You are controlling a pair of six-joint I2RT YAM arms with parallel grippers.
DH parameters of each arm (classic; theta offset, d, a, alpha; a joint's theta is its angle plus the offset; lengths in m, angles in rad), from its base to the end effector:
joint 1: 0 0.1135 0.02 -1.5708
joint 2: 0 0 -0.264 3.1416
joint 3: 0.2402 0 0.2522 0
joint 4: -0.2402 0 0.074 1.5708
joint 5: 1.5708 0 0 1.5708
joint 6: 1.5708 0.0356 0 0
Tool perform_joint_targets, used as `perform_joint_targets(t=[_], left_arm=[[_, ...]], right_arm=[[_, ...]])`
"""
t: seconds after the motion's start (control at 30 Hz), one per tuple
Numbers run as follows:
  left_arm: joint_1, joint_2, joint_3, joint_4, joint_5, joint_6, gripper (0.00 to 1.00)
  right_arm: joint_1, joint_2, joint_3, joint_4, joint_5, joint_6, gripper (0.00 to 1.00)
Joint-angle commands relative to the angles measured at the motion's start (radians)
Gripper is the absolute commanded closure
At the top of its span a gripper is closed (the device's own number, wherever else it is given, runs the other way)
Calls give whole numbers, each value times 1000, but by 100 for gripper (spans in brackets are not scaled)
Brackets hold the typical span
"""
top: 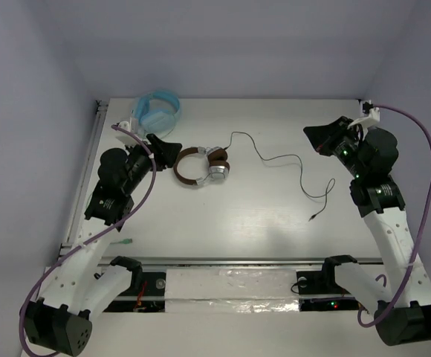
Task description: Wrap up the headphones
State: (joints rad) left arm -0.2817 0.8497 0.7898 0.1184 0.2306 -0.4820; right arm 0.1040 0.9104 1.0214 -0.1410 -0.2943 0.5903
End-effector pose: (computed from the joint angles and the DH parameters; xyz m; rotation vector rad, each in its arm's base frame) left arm 0.1921 -0.0641 0.3634 0.0345 1.5651 -0.7809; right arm 0.2007 0.0313 0.4055 0.1657 1.6461 0.7689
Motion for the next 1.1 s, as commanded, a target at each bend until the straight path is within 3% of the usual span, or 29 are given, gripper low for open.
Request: perform_joint_targets(t=[0.0, 0.03, 0.1, 0.13, 0.2, 0.23, 0.27, 0.33, 0.5, 0.53, 0.67, 0.83, 0.93, 0.97, 1.07], left_arm=[[-4, -8, 42, 10, -26, 0, 46], [-4, -9, 43, -5, -54, 2, 45], [-4, -5, 48, -23, -74, 2, 47], [-4, 0, 46, -26, -79, -4, 52], [-4, 6, 23, -8, -91, -13, 78], [-4, 6, 16, -5, -99, -13, 78], [-4, 20, 12, -9, -109, -17, 90], [-4, 43, 11, -49, -144, -18, 100], [-65, 101, -4, -117, -298, -14, 100], [-107, 107, -1, -178, -427, -6, 100], [-301, 199, 48, -292, -702, -13, 100], [-310, 281, 16, -272, -746, -78, 100], [-298, 357, 0, -218, -801, -96, 81], [-248, 409, 6, -198, -780, -95, 69], [-192, 523, 49, -132, -699, -86, 56]], right_arm=[[-3, -30, -3, 57, -23, -23, 95], [-3, -34, -1, 52, -23, -26, 100], [-3, -36, 2, 49, -41, -26, 100], [-3, -35, 3, 44, -48, -26, 100], [8, -30, 0, 37, -46, -29, 100], [8, -30, -3, 37, -40, -29, 100], [8, -28, -7, 38, -33, -33, 100], [29, -16, -40, 46, -17, -38, 100], [92, 16, -118, 86, 35, -17, 100], [112, 18, -122, 83, 62, -21, 100], [236, 56, -132, 102, 132, -21, 100], [335, 88, -152, 169, 176, -3, 100], [375, 110, -161, 179, 176, -10, 100], [375, 117, -167, 191, 179, -10, 100], [398, 131, -178, 205, 175, -10, 100]])
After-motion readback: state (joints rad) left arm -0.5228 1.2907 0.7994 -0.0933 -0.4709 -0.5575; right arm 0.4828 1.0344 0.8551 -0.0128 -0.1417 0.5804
